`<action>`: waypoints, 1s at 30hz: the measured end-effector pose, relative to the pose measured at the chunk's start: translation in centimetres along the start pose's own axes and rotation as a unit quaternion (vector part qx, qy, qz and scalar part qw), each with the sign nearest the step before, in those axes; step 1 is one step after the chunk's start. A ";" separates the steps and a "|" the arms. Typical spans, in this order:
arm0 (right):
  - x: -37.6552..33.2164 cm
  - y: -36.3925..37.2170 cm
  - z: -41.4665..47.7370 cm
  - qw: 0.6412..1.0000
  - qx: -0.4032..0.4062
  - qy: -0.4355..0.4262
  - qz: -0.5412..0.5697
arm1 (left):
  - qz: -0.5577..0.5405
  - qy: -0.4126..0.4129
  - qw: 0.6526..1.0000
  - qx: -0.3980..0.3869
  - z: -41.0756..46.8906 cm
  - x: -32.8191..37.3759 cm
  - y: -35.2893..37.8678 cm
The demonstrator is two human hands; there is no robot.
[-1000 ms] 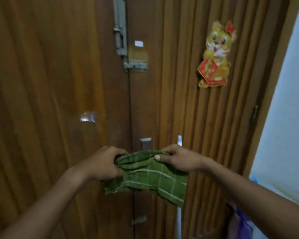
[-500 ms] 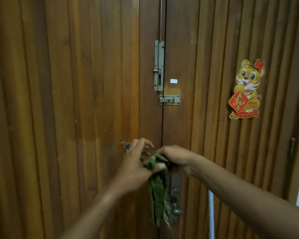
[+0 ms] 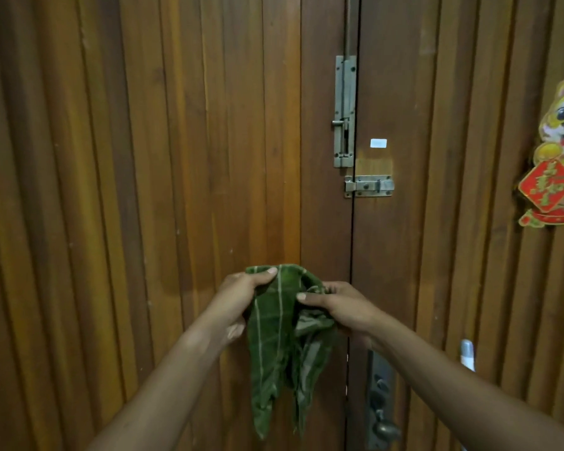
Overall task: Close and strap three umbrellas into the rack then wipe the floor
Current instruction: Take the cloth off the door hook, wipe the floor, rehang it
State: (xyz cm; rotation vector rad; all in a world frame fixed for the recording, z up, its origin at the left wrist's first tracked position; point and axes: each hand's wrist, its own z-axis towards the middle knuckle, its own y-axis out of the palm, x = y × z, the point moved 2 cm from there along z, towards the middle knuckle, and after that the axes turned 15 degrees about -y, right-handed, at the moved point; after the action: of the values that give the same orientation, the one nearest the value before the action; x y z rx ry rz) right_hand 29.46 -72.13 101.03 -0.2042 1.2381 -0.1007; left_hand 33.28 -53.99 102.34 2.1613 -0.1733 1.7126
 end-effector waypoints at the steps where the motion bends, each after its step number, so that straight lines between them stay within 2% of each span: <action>1: 0.6 -0.3 0.6 1.000 0.008 0.004 0.008 | 0.014 0.015 0.999 0.050 0.6 0.1 -0.3; 4: 2.0 -1.5 2.1 1.000 0.002 0.003 0.014 | 0.116 0.084 0.968 0.207 1.8 0.0 -1.4; 5: 2.4 -1.8 2.6 1.000 -0.007 0.007 0.008 | 0.154 0.105 0.954 0.234 2.1 -0.3 -1.8; 6: 3.0 -1.9 3.0 1.000 -0.019 0.012 -0.007 | 0.184 0.121 0.947 0.233 2.1 -0.7 -2.0; 10: 4.7 -1.5 4.4 0.995 -0.074 -0.008 -0.060 | 0.278 0.163 0.941 0.106 2.1 -3.0 -1.8; 12: 5.0 -1.3 4.5 0.991 -0.094 -0.043 -0.087 | 0.309 0.184 0.927 0.102 2.6 -3.9 -2.4; 14: 5.7 -1.4 5.0 0.988 -0.087 -0.081 -0.101 | 0.358 0.214 0.893 0.168 3.6 -4.6 -3.3; 16: 6.5 -1.2 5.9 0.982 -0.041 -0.126 -0.133 | 0.422 0.273 0.829 0.246 4.5 -4.8 -3.8; 17: 6.8 -1.1 6.4 0.975 -0.001 -0.148 -0.166 | 0.432 0.298 0.810 0.263 4.8 -4.8 -3.7; 19: 7.0 -0.7 7.0 0.945 0.082 -0.182 -0.257 | 0.438 0.323 0.791 0.281 5.4 -4.4 -3.6; 22: 6.0 -0.2 7.5 0.865 0.161 -0.249 -0.405 | 0.507 0.372 0.705 0.328 6.2 -4.1 -3.2; 23: 5.7 0.0 7.6 0.838 0.176 -0.270 -0.440 | 0.522 0.385 0.682 0.337 6.3 -4.0 -3.2; 25: 5.5 0.6 7.6 0.807 0.198 -0.291 -0.475 | 0.551 0.398 0.651 0.337 6.9 -4.0 -3.5; 27: 6.3 1.1 7.4 0.791 0.209 -0.289 -0.497 | 0.568 0.413 0.633 0.325 7.6 -4.5 -4.3; 30: 8.6 1.6 6.8 0.787 0.221 -0.286 -0.500 | 0.558 0.419 0.638 0.325 8.3 -5.6 -5.2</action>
State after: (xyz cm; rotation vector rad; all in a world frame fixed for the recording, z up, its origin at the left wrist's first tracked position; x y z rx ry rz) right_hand 38.62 -71.48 94.86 -0.4276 0.3560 -1.1640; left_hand 41.15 -52.97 94.32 1.1854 -0.8670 3.7861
